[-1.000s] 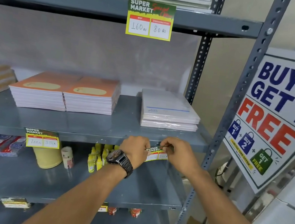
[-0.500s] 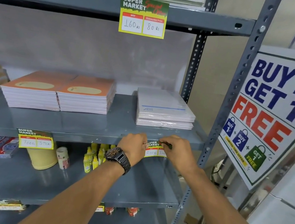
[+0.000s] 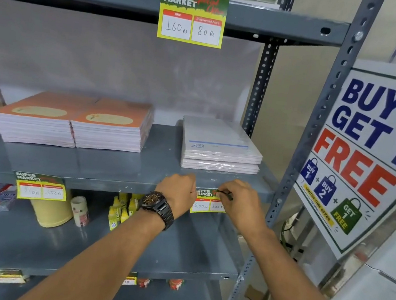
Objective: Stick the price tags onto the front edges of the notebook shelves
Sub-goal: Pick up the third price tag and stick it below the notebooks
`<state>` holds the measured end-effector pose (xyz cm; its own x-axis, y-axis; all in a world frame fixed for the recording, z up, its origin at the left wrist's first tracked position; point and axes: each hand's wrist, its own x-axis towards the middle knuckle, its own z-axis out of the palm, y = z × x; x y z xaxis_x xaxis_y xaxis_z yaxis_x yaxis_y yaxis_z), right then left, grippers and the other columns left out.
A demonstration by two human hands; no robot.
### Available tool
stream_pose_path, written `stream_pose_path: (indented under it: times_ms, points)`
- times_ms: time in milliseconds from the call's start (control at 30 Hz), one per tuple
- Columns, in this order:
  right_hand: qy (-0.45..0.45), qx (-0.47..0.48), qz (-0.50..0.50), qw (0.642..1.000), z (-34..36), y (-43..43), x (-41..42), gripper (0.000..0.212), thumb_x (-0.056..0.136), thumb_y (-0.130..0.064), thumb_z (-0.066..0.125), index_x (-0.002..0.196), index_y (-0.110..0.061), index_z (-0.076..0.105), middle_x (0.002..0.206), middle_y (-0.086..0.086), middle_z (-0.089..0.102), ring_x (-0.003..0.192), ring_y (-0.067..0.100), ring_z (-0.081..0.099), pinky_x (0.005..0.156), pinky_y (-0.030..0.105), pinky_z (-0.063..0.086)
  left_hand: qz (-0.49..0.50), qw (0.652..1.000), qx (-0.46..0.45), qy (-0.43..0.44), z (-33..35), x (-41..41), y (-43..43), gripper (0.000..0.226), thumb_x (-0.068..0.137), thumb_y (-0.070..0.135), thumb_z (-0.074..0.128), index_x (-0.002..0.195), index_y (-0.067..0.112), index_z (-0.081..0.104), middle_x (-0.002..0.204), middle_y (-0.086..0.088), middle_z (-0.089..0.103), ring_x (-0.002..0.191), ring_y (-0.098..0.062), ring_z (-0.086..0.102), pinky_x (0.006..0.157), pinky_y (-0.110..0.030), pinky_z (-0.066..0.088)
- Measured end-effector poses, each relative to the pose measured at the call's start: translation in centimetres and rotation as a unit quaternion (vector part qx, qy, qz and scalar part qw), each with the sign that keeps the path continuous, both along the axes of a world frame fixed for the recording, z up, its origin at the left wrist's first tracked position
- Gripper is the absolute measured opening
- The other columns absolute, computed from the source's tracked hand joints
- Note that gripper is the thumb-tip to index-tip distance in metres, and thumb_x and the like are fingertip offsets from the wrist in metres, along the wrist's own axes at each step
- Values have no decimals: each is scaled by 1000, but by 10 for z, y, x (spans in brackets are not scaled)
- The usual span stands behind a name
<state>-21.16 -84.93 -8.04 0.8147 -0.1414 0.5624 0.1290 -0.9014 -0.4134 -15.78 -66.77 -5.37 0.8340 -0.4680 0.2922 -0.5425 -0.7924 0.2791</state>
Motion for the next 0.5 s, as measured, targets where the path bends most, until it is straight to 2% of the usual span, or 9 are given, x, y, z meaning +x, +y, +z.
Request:
stream_pose_path:
  times_ms: [100,167,267,367,500]
  points:
    - [-18,-45,-31,998,1,0,-4,7,80,-21,72,86,-21,69,84,-4,65,81,20,55,70,32,44,-4,1000,-1,9,1,4,1,12,87,26,50,77,20,49,80,-4,67,71,-29,59,56,-35,44]
    - [-49,-118,-39,991,-2,3,-9,10,82,-18,70,91,-21,67,89,-3,65,83,23,55,73,36,44,-2,1000,-5,12,1,4,2,12,87,31,53,83,20,52,82,-3,68,75,-29,62,61,-36,50]
    - [-71,-222,71,970,-21,15,-18,29,83,-9,58,111,-17,62,113,0,66,107,25,58,92,36,45,2,1000,-15,7,-2,7,4,18,86,37,57,87,21,48,85,-3,69,78,-30,64,63,-34,50]
    - [-40,-283,120,951,-44,20,-18,50,86,-13,41,135,-11,49,140,5,54,134,22,44,112,41,32,-8,1000,-21,4,-2,10,6,23,85,39,59,87,24,41,86,-2,69,79,-29,65,62,-33,47]
    - [13,-355,84,931,-63,14,-15,60,88,-15,35,147,-8,29,154,9,33,145,24,24,115,47,17,-8,1000,-17,-7,-2,8,8,25,87,42,58,89,24,40,86,-2,69,79,-30,65,64,-35,50]
